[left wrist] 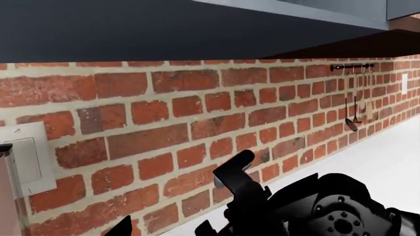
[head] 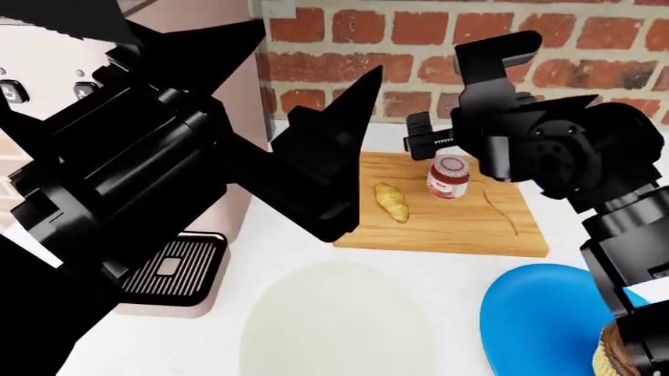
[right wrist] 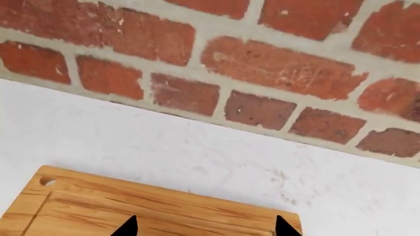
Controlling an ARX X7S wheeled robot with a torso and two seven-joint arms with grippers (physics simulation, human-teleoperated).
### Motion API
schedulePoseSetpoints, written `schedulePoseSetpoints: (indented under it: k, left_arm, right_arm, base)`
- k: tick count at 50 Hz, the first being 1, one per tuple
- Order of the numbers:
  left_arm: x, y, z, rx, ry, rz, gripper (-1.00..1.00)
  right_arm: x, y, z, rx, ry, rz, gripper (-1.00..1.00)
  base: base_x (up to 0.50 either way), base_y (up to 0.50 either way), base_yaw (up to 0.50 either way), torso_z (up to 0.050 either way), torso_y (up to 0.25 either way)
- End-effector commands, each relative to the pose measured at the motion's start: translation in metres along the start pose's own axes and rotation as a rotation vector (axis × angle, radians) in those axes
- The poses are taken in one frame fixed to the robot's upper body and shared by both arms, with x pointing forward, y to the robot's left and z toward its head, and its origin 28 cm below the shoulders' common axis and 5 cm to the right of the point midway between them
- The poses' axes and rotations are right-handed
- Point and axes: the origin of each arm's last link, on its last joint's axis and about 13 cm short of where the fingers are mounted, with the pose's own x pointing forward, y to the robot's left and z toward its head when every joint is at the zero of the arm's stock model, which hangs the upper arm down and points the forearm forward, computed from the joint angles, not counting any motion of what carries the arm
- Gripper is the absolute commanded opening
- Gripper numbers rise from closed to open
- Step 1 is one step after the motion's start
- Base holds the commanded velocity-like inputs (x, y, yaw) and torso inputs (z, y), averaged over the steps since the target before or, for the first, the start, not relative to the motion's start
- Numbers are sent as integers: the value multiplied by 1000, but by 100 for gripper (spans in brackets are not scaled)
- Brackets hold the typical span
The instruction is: From the different types of pastries on the counter, select a croissant and place it on the cutting board. Then retrieve a jar of jam from the cabinet and place it alongside the croissant on the cutting board.
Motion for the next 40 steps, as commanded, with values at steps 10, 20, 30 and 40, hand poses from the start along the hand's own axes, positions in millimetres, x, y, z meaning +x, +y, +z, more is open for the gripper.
schedulePoseSetpoints:
  k: [10, 20, 30, 40]
  left_arm:
    - [-1, -1, 1, 2, 0, 1, 100]
    - [-1, -1, 3, 4, -1, 2, 100]
    - [-1, -1, 3, 5, -5, 6, 100]
    - [-3, -2, 6, 6, -14, 7, 100]
  right_arm:
    - [-69, -36, 11, 3, -104, -4, 100]
    - [-122, -65, 3, 51, -194, -34, 100]
    - [-165, -89, -13, 102, -271, -93, 100]
    - [-204, -104, -26, 179, -385, -151, 100]
  base:
    - [0, 0, 0, 0, 0]
    - [0, 0, 0, 0, 0]
    - [0, 0, 0, 0, 0]
    - [0, 0, 0, 0, 0]
